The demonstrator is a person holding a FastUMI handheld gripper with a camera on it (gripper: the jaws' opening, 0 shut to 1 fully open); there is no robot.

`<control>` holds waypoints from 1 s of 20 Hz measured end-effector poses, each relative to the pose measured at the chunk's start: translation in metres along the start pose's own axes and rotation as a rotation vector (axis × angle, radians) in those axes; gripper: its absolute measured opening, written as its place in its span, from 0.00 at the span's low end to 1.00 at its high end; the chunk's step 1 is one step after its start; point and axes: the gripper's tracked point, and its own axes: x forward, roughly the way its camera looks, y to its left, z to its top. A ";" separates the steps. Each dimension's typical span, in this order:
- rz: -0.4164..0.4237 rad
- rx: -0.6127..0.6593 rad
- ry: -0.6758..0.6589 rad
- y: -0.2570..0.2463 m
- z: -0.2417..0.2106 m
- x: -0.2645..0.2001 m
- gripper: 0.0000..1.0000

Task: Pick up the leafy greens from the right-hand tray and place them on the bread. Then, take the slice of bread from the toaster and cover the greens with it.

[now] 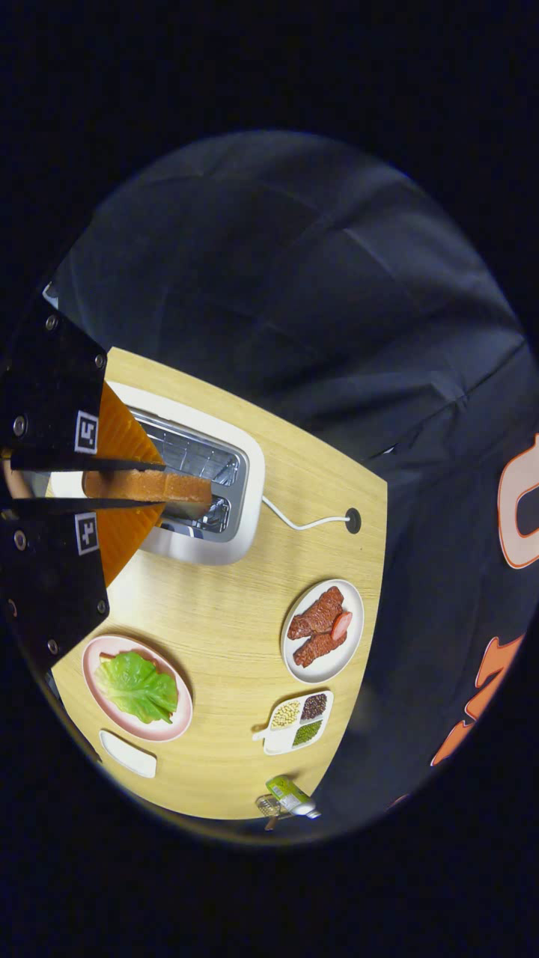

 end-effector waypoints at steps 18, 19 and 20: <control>0.267 0.214 -0.202 -0.106 -0.014 -0.097 0.14; 0.275 0.225 -0.210 -0.116 -0.017 -0.100 0.14; 0.281 0.242 -0.215 -0.127 -0.019 -0.099 0.14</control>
